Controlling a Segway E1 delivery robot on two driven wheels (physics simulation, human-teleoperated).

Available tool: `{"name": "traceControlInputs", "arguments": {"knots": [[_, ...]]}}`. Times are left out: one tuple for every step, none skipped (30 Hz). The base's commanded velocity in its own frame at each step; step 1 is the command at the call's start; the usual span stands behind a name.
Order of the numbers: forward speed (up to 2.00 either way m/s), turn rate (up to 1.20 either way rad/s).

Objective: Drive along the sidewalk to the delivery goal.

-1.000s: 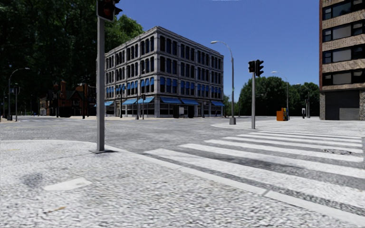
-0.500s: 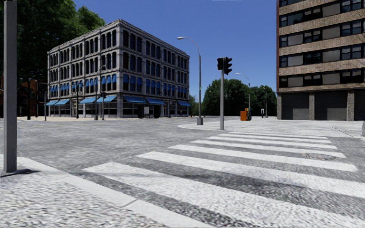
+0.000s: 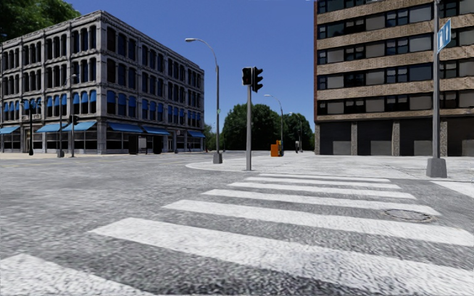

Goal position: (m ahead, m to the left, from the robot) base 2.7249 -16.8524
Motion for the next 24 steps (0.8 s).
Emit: {"name": "traceControlInputs", "arguments": {"knots": [[2.0,-0.48],[2.0,-0.48],[2.0,-0.48],[2.0,-0.48],[2.0,-0.48],[2.0,-0.48],[2.0,-0.48],[2.0,-0.48],[2.0,-0.48],[2.0,-0.48],[2.0,-0.48],[2.0,-0.48],[2.0,-0.48],[2.0,-0.48],[2.0,-0.48],[2.0,-0.48],[2.0,-0.48],[2.0,-0.48],[2.0,-0.48],[2.0,-0.48],[2.0,-0.48],[2.0,-0.48],[2.0,-0.48],[2.0,-0.48]]}}
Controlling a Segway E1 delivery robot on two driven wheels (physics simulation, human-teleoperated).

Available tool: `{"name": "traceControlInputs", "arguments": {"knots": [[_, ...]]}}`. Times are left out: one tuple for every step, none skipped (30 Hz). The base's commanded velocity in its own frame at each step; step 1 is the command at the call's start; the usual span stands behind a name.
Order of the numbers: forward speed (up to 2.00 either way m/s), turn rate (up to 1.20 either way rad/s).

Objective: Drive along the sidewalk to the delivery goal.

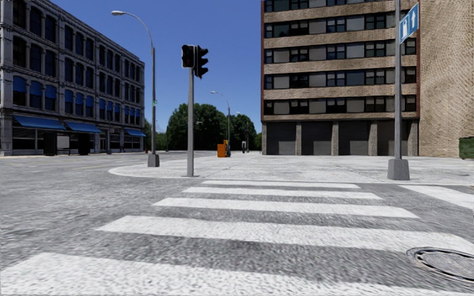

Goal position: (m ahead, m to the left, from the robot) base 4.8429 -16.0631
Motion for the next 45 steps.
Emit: {"name": "traceControlInputs", "arguments": {"knots": [[2.0,-0.48],[2.0,-0.48],[2.0,-0.46],[2.0,-0.46],[2.0,-0.29],[2.0,-0.1],[2.0,-0.03],[2.0,-0.03],[2.0,0.0],[2.0,0.0],[2.0,0.0],[2.0,0.0],[2.0,0.0],[2.0,0.0],[2.0,0.0],[2.0,-0.11],[2.0,-0.11],[2.0,-0.32],[2.0,-0.45],[2.0,-0.5],[2.0,-0.51],[2.0,-0.51],[2.0,-0.51],[2.0,-0.51],[2.0,-0.51],[2.0,-0.51],[2.0,-0.51],[2.0,-0.41],[2.0,-0.33],[2.0,-0.33],[2.0,-0.22],[2.0,-0.08],[2.0,0.0],[2.0,0.0],[2.0,0.0],[2.0,0.0],[2.0,0.0],[2.0,0.0],[2.0,0.0],[2.0,0.0],[2.0,0.0],[2.0,0.0],[2.0,0.0],[2.0,0.0],[2.0,0.0]]}}
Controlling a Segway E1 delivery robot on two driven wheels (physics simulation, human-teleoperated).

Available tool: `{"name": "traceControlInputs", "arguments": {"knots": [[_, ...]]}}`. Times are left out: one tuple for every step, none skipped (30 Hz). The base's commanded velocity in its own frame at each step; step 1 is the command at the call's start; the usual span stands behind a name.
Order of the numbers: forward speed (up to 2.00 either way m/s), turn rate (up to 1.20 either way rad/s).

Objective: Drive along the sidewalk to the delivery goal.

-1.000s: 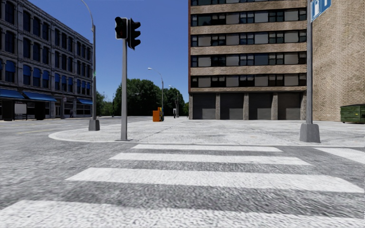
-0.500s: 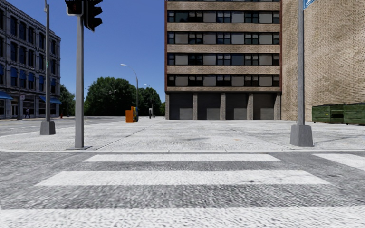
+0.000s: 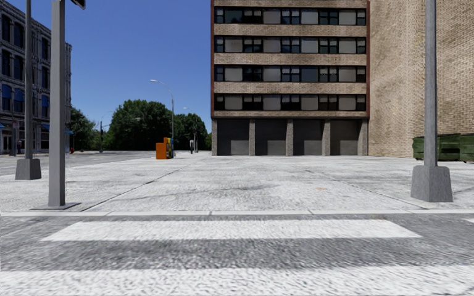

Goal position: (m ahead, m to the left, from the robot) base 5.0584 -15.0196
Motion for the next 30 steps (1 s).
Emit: {"name": "traceControlInputs", "arguments": {"knots": [[2.0,0.0],[2.0,0.0],[2.0,0.0],[2.0,0.0],[2.0,0.0],[2.0,0.0],[2.0,0.0],[2.0,0.0],[2.0,-0.05],[2.0,-0.05],[2.0,-0.35],[2.0,-0.35],[2.0,-0.35],[2.0,-0.35],[2.0,-0.35],[2.0,-0.35],[2.0,-0.36],[2.0,-0.36],[2.0,-0.36],[2.0,-0.36],[2.0,-0.4],[2.0,-0.47],[2.0,-0.53],[2.0,-0.53],[2.0,-0.59],[2.0,-0.63],[2.0,-0.66],[2.0,-0.66],[2.0,-0.68],[2.0,-0.69]]}}
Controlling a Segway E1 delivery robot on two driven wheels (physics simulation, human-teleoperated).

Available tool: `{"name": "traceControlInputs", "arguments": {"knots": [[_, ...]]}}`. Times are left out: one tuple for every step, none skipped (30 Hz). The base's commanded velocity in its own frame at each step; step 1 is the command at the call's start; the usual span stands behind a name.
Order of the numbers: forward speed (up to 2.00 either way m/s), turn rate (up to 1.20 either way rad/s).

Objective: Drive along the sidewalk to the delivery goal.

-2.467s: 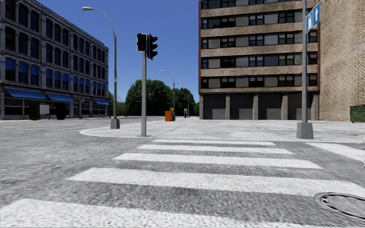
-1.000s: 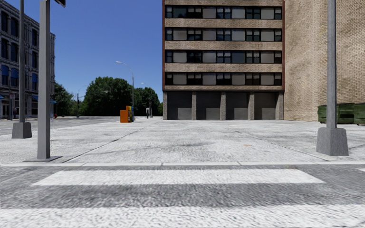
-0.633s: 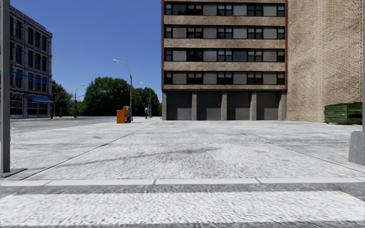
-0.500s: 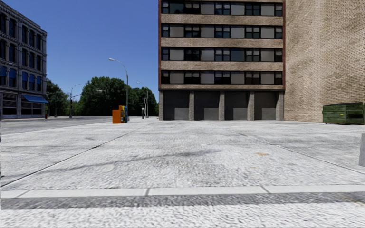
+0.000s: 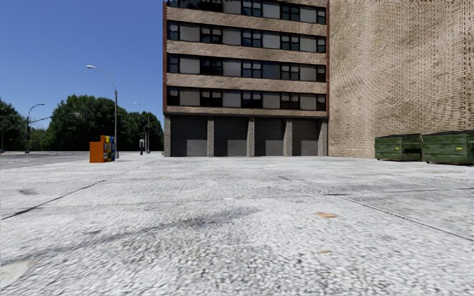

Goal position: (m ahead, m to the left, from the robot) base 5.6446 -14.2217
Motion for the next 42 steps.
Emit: {"name": "traceControlInputs", "arguments": {"knots": [[2.0,-0.7],[2.0,-0.7],[2.0,-0.7],[2.0,-0.71],[2.0,-0.71],[2.0,-0.71],[2.0,-0.71],[2.0,-0.71],[2.0,-0.71],[2.0,-0.71],[2.0,-0.71],[2.0,-0.71],[2.0,-0.71],[2.0,-0.72],[2.0,-0.72],[2.0,-0.72],[2.0,-0.74],[2.0,-0.77],[2.0,-0.77],[2.0,-0.8],[2.0,-0.81],[2.0,-0.82],[2.0,-0.82],[2.0,-0.82],[2.0,-0.82],[2.0,-0.82],[2.0,-0.82],[2.0,-0.82],[2.0,-0.82],[2.0,-0.82],[2.0,-0.82],[2.0,-0.82],[2.0,-0.82],[2.0,-0.82],[2.0,-0.82],[2.0,-0.82],[2.0,-0.82],[2.0,-0.82],[2.0,-0.82],[2.0,-0.82],[2.0,-0.82],[2.0,-0.82]]}}
